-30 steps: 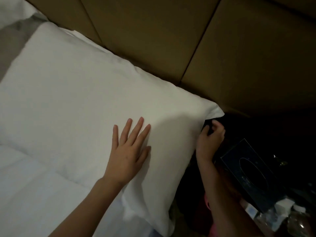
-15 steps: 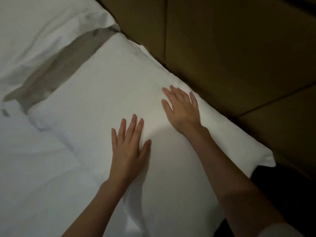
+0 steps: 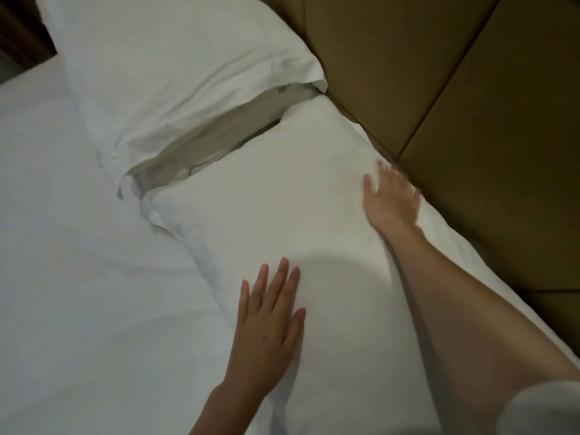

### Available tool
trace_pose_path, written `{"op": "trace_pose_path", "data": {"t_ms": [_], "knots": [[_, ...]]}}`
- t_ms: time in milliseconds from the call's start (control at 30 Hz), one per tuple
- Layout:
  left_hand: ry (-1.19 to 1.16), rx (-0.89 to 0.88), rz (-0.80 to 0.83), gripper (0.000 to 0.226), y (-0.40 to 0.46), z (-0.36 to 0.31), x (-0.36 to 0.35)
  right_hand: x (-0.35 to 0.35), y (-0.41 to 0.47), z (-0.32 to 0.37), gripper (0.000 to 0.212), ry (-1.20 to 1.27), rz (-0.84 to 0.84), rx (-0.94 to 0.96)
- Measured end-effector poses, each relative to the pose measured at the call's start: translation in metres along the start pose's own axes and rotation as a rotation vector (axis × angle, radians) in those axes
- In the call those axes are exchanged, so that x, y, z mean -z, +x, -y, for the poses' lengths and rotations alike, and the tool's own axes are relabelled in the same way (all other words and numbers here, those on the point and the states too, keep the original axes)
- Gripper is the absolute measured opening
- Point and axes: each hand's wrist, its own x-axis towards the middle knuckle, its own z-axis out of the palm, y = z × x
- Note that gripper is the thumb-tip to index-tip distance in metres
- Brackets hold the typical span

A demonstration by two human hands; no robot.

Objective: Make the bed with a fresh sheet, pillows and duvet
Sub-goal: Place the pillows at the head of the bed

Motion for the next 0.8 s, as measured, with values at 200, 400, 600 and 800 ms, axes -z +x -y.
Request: {"op": "trace_pose_path", "data": {"t_ms": [200,400,600,800], "knots": [[-0.089,0.128,0.048,0.061,-0.013,-0.013,-0.004,0.038,-0.033,-0.005,0.056,0.156,-0.153,-0.051],[-0.07,0.093,0.138,0.055,-0.048,-0.038,-0.006,-0.012,-0.231,-0.061,0.066,-0.291,0.006,0.429],[-0.145,0.069,0.352,0.058,-0.097,-0.058,0.026,-0.017,-0.35,-0.126,0.062,-0.341,0.052,0.26],[-0.34,0.052,0.213,0.064,-0.179,-0.065,0.078,-0.007,-0.416,-0.122,0.066,-0.317,0.18,0.151]]}}
